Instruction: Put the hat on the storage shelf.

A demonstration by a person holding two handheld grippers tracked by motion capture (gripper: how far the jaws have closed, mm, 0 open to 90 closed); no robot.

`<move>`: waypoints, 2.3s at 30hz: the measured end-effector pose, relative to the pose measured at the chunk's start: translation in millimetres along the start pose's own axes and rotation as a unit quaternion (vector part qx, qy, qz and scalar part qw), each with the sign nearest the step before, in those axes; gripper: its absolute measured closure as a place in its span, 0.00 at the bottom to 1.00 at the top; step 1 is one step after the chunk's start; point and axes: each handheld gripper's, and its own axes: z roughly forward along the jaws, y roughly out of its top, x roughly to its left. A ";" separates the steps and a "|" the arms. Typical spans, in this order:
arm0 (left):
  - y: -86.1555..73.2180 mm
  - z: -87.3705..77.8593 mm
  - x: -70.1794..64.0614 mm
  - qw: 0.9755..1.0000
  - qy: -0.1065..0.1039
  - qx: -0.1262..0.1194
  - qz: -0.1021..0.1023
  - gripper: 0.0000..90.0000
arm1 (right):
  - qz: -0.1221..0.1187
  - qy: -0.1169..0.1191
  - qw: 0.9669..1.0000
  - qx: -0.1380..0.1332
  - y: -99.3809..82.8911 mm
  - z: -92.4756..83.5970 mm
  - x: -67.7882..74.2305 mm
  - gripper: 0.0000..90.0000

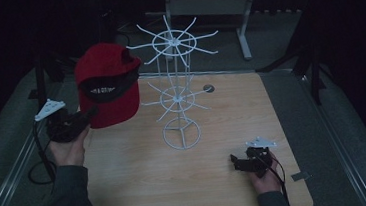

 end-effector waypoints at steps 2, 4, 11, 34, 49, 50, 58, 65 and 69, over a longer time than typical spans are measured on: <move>3.7 0.3 -1.8 1.000 -0.002 -0.005 0.001 0.96 | 0.000 0.000 1.000 0.000 0.0 0.0 0.0 0.14; 7.6 0.3 -3.4 1.000 -0.002 -0.007 0.004 0.96 | 0.000 0.000 1.000 0.000 0.0 0.0 0.0 0.14; 18.4 -0.6 -5.8 1.000 -0.007 -0.023 0.002 0.96 | 0.000 0.000 1.000 0.000 0.0 0.0 0.0 0.14; 43.3 5.3 -15.4 0.999 -0.023 -0.048 0.002 0.96 | 0.000 0.000 1.000 0.000 0.0 0.0 0.0 0.14; 55.3 12.2 -18.5 0.997 -0.043 -0.058 -0.012 0.96 | 0.001 0.000 1.000 0.000 0.3 0.2 0.2 0.14; 55.8 12.6 -18.6 0.997 -0.043 -0.059 -0.013 0.96 | 0.001 0.000 1.000 0.000 0.3 0.2 0.2 0.14; 60.4 13.3 -20.8 0.997 -0.045 -0.063 -0.013 0.96 | 0.001 0.000 1.000 0.001 0.5 0.4 0.3 0.14; 64.1 12.2 -22.6 0.997 -0.045 -0.066 -0.012 0.96 | 0.000 0.000 1.000 0.001 0.6 0.4 0.3 0.14; 67.2 10.1 -25.3 0.996 -0.047 -0.074 -0.011 0.96 | 0.000 0.000 1.000 0.001 0.6 0.4 0.3 0.14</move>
